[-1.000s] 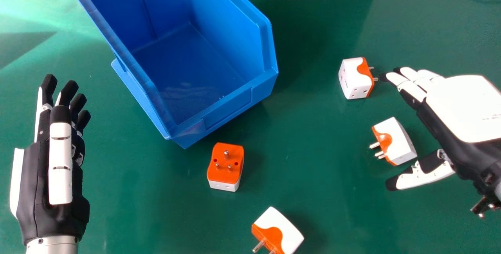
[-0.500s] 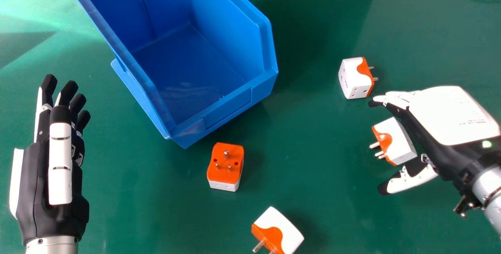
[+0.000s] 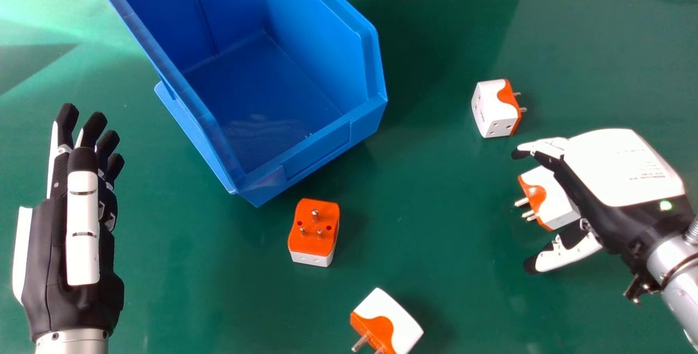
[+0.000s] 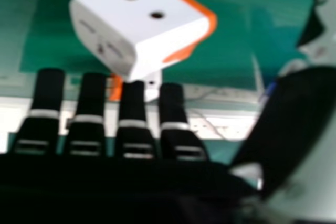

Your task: Pick all objects and put in blue box

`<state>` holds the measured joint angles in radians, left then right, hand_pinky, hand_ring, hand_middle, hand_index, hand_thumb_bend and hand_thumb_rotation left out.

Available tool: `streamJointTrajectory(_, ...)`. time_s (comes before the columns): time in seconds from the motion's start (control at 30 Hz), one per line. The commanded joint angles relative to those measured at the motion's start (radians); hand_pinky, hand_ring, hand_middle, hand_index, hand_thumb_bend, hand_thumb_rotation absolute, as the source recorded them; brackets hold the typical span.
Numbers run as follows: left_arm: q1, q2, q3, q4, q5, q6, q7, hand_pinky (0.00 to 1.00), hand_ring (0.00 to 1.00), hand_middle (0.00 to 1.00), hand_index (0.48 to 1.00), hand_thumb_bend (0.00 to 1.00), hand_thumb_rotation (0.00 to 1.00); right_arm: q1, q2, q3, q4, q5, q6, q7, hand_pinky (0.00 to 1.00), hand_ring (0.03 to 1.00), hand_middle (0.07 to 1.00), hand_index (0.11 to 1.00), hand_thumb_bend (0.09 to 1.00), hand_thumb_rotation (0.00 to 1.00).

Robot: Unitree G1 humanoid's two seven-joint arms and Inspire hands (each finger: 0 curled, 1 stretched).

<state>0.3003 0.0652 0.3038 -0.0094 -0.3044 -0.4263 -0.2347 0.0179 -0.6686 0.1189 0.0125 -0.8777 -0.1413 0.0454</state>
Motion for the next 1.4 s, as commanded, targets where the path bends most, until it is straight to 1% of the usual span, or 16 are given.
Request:
streamJointTrajectory(0.0,0.004,0.011,0.013,-0.015,-0.002,-0.014,0.002,0.97,0.96,0.96,0.984,0.5,0.88,-0.019,-0.005,0.001,0.001,0.001,0.0,-0.027,0.69,0.778,0.81,0.789,0.872,0.29)
streamJointTrajectory(0.1,0.004,0.013,0.014,-0.015,-0.007,-0.012,-0.001,0.97,0.96,0.96,0.985,0.5,0.89,-0.024,-0.002,0.005,0.007,0.002,0.006,-0.026,0.68,0.77,0.802,0.781,0.868,0.27)
streamJointTrajectory(0.17,0.005,0.013,0.015,-0.017,-0.003,-0.011,0.003,0.97,0.96,0.96,0.986,0.5,0.89,-0.027,0.002,0.005,0.015,0.009,0.009,-0.027,0.68,0.767,0.799,0.779,0.866,0.26)
streamJointTrajectory(0.2,0.004,0.013,0.016,-0.016,-0.005,-0.012,0.002,0.97,0.96,0.96,0.986,0.5,0.89,-0.03,0.004,0.005,0.019,0.012,0.014,-0.022,0.68,0.767,0.799,0.779,0.866,0.26)
streamJointTrajectory(0.37,0.004,0.014,0.017,-0.016,0.002,-0.012,0.005,0.98,0.96,0.96,0.985,0.49,0.9,-0.048,0.002,0.018,0.037,0.003,0.042,-0.01,0.67,0.764,0.796,0.776,0.865,0.24)
streamJointTrajectory(0.57,0.005,0.013,0.019,-0.021,0.009,-0.009,0.017,0.98,0.96,0.96,0.983,0.48,0.92,-0.078,0.009,0.032,0.089,0.014,0.072,-0.009,0.67,0.762,0.794,0.775,0.848,0.19)
streamJointTrajectory(0.63,0.006,0.015,0.019,-0.019,0.006,-0.013,0.015,0.98,0.95,0.96,0.981,0.49,0.92,-0.092,0.015,0.036,0.116,0.026,0.077,-0.011,0.67,0.761,0.794,0.775,0.844,0.18)
streamJointTrajectory(0.73,0.01,0.015,0.019,-0.023,0.007,-0.009,0.019,0.97,0.95,0.95,0.977,0.48,0.92,-0.107,0.02,0.041,0.146,0.028,0.071,-0.029,0.65,0.747,0.787,0.77,0.83,0.14)
streamJointTrajectory(0.87,0.012,0.017,0.02,-0.026,0.009,-0.007,0.02,0.97,0.95,0.95,0.975,0.48,0.92,-0.126,0.024,0.049,0.183,0.024,0.063,-0.055,0.62,0.73,0.774,0.758,0.819,0.11)
streamJointTrajectory(0.93,0.011,0.018,0.021,-0.025,0.003,-0.007,0.016,0.97,0.95,0.95,0.975,0.48,0.93,-0.137,0.029,0.051,0.205,0.03,0.057,-0.069,0.61,0.719,0.764,0.749,0.812,0.1)
streamJointTrajectory(0.97,0.011,0.017,0.021,-0.026,0.003,-0.008,0.016,0.97,0.95,0.95,0.975,0.48,0.93,-0.143,0.03,0.053,0.217,0.034,0.053,-0.075,0.61,0.719,0.764,0.749,0.812,0.1)
streamJointTrajectory(1.0,0.011,0.017,0.021,-0.025,0.002,-0.008,0.015,0.97,0.95,0.95,0.975,0.48,0.93,-0.15,0.032,0.054,0.229,0.038,0.05,-0.078,0.58,0.693,0.743,0.738,0.806,0.08)
streamJointTrajectory(1.03,0.011,0.018,0.022,-0.025,0.002,-0.008,0.014,0.97,0.95,0.95,0.975,0.48,0.93,-0.158,0.032,0.057,0.242,0.041,0.046,-0.08,0.58,0.693,0.743,0.738,0.806,0.08)
streamJointTrajectory(1.17,0.011,0.016,0.022,-0.025,0.0,-0.008,0.013,0.97,0.95,0.95,0.974,0.49,0.92,-0.191,0.035,0.074,0.308,0.044,0.027,-0.117,0.49,0.599,0.667,0.687,0.76,0.03)
streamJointTrajectory(1.3,0.015,0.013,0.023,-0.03,0.005,-0.007,0.019,0.97,0.95,0.95,0.974,0.49,0.92,-0.212,0.034,0.093,0.347,0.04,0.025,-0.142,0.47,0.578,0.648,0.673,0.75,0.02)
streamJointTrajectory(1.37,0.018,0.014,0.022,-0.034,0.006,-0.005,0.019,0.96,0.95,0.95,0.973,0.49,0.92,-0.216,0.033,0.099,0.357,0.04,0.027,-0.151,0.42,0.519,0.563,0.621,0.667,0.02)
